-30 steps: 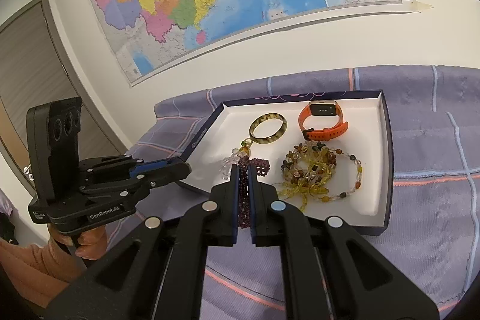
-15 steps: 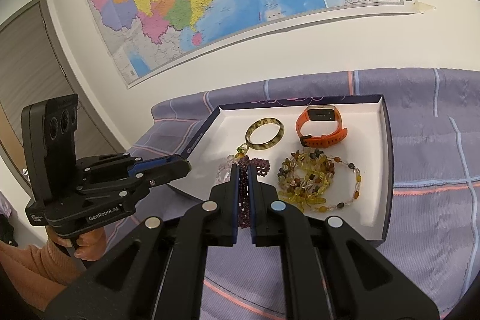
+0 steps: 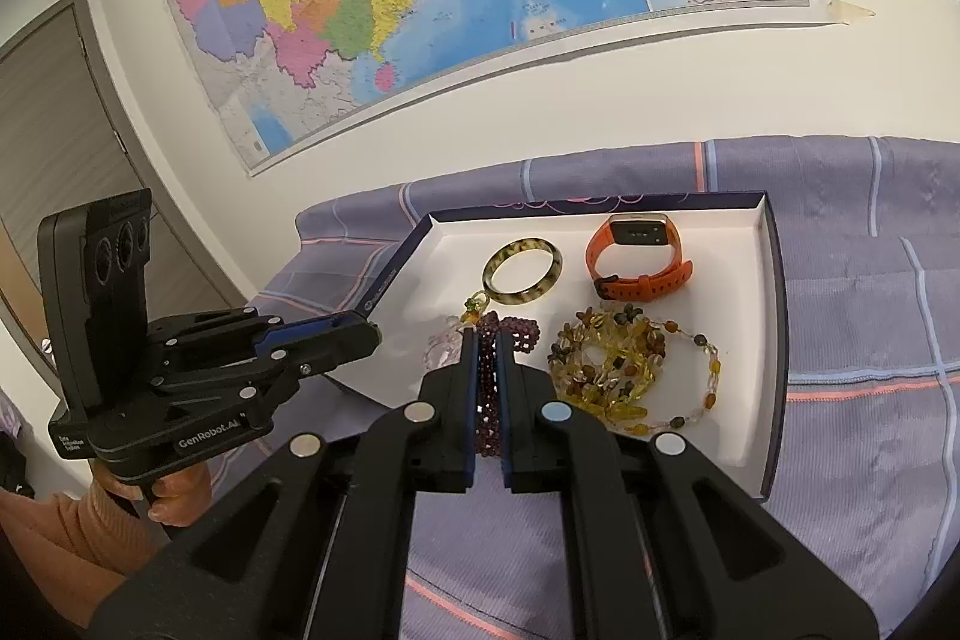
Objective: Organize jewelry
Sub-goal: 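Lower the green ring and red necklace into the box lid with both tools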
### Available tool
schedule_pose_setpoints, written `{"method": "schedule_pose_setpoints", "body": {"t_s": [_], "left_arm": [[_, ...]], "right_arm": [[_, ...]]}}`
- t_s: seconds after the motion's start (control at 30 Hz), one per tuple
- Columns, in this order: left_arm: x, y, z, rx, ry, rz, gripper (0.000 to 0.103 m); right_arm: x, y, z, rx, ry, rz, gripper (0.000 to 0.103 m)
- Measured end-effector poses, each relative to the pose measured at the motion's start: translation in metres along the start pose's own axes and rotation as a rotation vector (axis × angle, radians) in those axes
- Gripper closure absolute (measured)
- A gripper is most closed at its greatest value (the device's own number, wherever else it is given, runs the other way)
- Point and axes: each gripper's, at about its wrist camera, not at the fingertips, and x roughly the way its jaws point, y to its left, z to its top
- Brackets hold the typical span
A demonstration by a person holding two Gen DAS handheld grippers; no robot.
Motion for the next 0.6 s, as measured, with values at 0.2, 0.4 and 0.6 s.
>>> {"method": "schedule_pose_setpoints", "body": {"t_s": [0.2, 0.4, 0.6], "left_arm": [[0.003, 0.001, 0.002, 0.002, 0.001, 0.012, 0.092], [0.007, 0.002, 0.003, 0.005, 0.008, 0.023, 0.092], [0.013, 0.003, 0.004, 0.004, 0.018, 0.031, 0.092]], "right_arm": [[0.002, 0.0, 0.001, 0.0, 0.0, -0.002, 0.097], [0.004, -0.001, 0.002, 0.002, 0.005, -0.003, 0.097], [0.008, -0.004, 0.002, 0.007, 0.01, -0.007, 0.097]]}}
